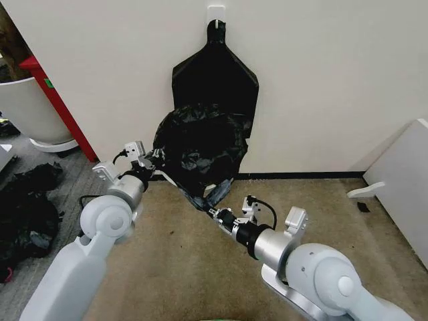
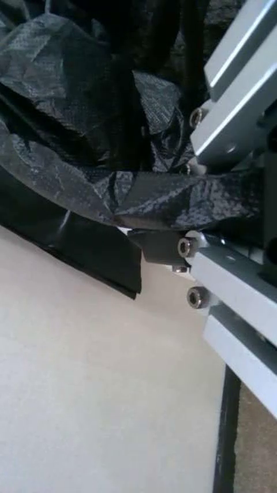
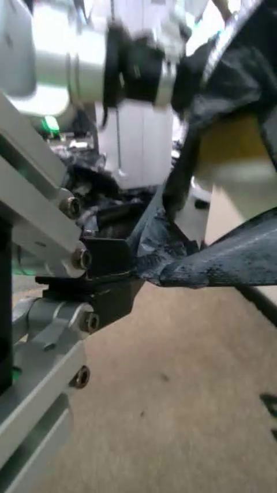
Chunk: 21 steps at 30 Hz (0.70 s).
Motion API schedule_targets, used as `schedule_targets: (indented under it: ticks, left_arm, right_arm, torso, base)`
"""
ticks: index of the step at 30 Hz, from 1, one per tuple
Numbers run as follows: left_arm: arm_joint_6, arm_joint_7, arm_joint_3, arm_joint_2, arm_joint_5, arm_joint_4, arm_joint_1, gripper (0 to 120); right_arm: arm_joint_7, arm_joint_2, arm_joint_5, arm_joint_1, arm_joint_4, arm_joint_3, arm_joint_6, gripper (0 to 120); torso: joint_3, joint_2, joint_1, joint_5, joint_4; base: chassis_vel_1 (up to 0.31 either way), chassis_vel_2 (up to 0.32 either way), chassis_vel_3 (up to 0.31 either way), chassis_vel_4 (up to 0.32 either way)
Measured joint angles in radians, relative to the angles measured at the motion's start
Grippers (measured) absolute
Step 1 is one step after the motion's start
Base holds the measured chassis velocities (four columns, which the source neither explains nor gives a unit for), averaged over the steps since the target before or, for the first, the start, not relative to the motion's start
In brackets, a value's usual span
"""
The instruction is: Place the garbage bag over the trash bin.
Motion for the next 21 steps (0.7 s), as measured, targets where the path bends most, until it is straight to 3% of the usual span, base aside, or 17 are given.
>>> schedule_targets:
  ticks: [10, 21]
  left_arm:
    - [0.009, -0.010, -0.007, 0.006, -0.023, -0.014, 0.002, 1]
    - [0.039, -0.048, -0.022, 0.016, -0.123, -0.061, 0.030, 1]
  right_arm:
    - [-0.014, 0.031, -0.069, -0.012, -0.097, -0.006, -0.022, 0]
    - [-0.057, 0.088, -0.191, -0.010, -0.261, -0.004, -0.043, 0]
  torso:
    - [0.000, 0.000, 0.000, 0.0000, 0.0000]
    - [0.000, 0.000, 0.000, 0.0000, 0.0000]
  base:
    - [0.000, 0.000, 0.000, 0.000]
    - [0.000, 0.000, 0.000, 0.000]
